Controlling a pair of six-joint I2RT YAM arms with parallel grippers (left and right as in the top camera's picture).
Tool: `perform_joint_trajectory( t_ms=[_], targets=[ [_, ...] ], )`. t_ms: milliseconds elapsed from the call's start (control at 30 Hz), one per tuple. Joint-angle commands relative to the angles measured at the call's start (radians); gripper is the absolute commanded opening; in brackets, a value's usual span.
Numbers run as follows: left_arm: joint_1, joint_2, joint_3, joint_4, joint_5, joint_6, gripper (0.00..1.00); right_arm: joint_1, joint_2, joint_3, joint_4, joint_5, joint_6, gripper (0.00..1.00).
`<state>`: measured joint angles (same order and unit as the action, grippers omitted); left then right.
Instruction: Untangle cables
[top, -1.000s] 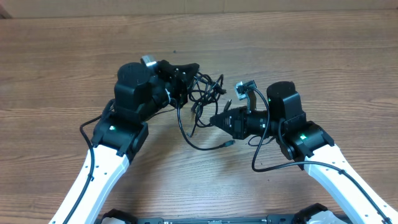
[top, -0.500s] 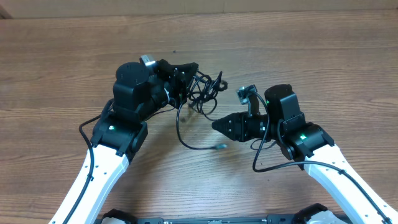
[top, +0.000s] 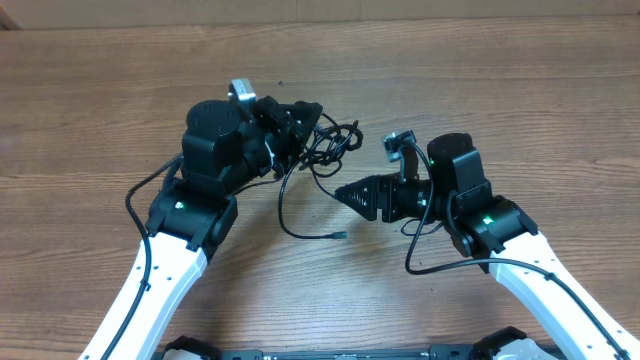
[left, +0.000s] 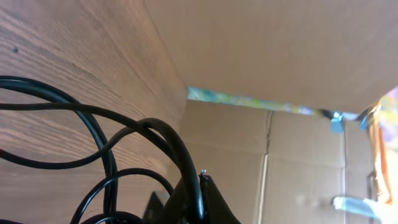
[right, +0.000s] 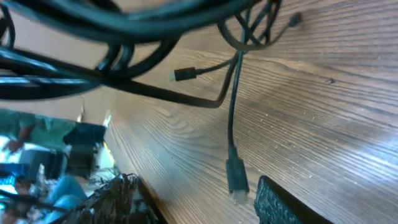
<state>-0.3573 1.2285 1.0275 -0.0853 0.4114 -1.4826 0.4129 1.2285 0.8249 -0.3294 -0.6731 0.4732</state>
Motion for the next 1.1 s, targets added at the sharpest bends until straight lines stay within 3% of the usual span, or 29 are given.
perform_joint_trajectory(
  t_ms=[0, 233, 400, 567, 733, 1000, 1067],
  targets=[
    [0.011, -0.013, 0.021, 0.007, 0.016, 0.192, 0.04, -0.042, -0.047, 0.020, 0.014, -0.010, 0.141, 0.61],
    [0.010, -0.013, 0.021, -0.007, 0.056, 0.412, 0.04, -0.117, -0.073, 0.020, 0.214, -0.189, 0.513, 0.61],
    [0.009, -0.013, 0.021, -0.014, 0.122, 0.537, 0.04, -0.117, -0.073, 0.020, 0.281, -0.176, 0.655, 0.61],
    [0.009, -0.013, 0.021, -0.014, 0.151, 0.576, 0.04, -0.117, -0.072, 0.020, 0.280, -0.144, 0.688, 0.51],
    [-0.008, -0.013, 0.021, -0.010, 0.166, 0.642, 0.04, -0.115, -0.072, 0.020, 0.277, -0.109, 0.706, 0.28],
    [-0.036, -0.013, 0.021, 0.010, 0.166, 0.676, 0.04, -0.080, -0.046, 0.020, 0.276, -0.077, 0.706, 0.28],
    [-0.037, -0.013, 0.021, 0.011, 0.166, 0.676, 0.04, -0.076, -0.036, 0.020, 0.276, -0.076, 0.706, 0.15]
  ],
)
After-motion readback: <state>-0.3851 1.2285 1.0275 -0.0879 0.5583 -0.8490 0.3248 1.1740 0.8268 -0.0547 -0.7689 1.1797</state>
